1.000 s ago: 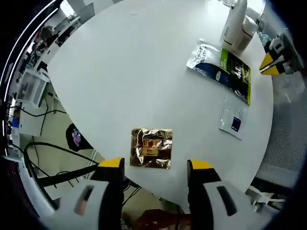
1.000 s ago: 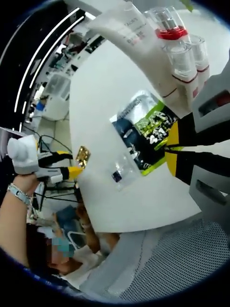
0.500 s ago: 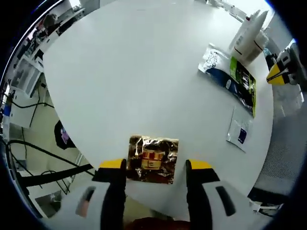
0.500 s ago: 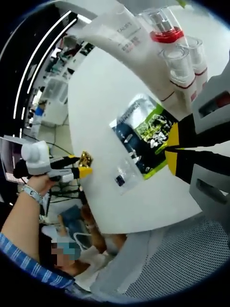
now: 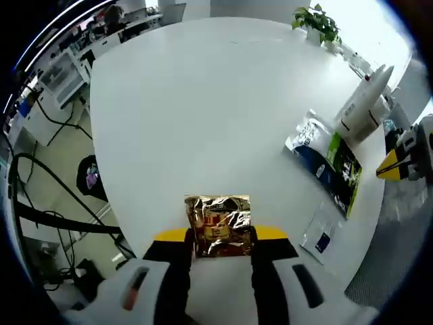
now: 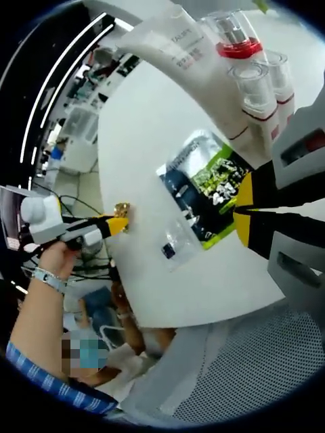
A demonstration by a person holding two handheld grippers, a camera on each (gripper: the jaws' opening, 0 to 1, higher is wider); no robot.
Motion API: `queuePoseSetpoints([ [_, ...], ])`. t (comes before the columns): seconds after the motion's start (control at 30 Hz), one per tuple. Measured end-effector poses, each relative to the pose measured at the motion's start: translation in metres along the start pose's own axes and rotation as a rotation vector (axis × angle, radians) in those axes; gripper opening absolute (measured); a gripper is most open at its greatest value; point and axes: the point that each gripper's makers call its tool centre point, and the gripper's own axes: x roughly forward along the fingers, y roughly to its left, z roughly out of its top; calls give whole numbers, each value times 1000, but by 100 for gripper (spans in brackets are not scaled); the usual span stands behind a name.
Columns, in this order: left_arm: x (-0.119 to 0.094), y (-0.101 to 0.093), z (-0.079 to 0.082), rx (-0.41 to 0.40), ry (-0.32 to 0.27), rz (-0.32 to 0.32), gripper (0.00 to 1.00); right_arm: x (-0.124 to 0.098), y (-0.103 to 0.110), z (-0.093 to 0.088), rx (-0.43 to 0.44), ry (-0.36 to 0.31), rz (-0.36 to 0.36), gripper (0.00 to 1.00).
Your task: Arrange the skincare products in the storage area until every visible bottle or jar stands upright without overlapping.
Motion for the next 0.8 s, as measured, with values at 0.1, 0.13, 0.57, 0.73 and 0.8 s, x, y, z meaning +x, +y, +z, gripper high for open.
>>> queuePoseSetpoints([
  [0.1,-4,-6,-2,-35,0,29,33,0,2,0,-3,1,5,0],
  [0.13,-5,-8,-4,-43,4,40,33,1,3,0,-6,1,6,0],
  [0.57,-13,-38,8,-527,-114,49,34,1,6,1,-31,2,10,0],
  [0.73,0,-48,4,-668,-134,102,34,1,8,1,-36,4,14,0],
  [0.8,5,-52,1,-661,-123,130,34,1,9,0,-41,6,13,0],
])
